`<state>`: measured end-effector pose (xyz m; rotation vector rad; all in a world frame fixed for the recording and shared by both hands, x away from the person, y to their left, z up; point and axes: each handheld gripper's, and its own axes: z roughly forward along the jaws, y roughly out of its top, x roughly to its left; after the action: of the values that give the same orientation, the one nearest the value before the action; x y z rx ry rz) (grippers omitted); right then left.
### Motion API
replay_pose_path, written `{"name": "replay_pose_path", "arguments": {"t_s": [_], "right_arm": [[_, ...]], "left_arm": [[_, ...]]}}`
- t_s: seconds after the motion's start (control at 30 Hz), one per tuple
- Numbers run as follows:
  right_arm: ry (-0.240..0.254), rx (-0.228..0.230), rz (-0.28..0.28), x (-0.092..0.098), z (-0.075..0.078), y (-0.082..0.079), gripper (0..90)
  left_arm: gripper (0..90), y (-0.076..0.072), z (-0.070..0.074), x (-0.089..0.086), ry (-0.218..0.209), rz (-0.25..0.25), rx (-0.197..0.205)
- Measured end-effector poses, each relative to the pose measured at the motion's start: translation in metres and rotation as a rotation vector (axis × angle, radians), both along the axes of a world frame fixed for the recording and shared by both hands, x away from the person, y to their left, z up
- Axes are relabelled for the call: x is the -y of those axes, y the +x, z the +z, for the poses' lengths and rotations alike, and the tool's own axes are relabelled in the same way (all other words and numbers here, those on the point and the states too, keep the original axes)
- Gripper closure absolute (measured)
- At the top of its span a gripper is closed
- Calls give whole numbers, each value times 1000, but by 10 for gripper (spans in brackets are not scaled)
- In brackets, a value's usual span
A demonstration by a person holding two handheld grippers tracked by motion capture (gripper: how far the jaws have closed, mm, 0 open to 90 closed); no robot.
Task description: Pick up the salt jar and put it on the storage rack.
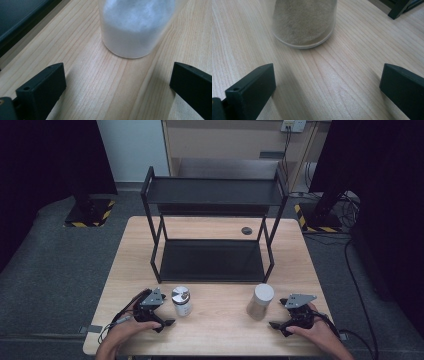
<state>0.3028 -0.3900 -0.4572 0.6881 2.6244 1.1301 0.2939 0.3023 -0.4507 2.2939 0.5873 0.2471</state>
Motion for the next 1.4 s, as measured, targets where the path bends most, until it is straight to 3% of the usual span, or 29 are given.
{"name": "replay_pose_path", "arguments": {"t_s": [0.93, 1.4], "right_arm": [[1, -1, -12, -1, 0, -2, 14], [1, -1, -12, -1, 0, -2, 14]], "left_arm": [[0, -2, 0, 3, -3, -7, -3], [11, -1, 0, 8, -56, -18, 17]]}}
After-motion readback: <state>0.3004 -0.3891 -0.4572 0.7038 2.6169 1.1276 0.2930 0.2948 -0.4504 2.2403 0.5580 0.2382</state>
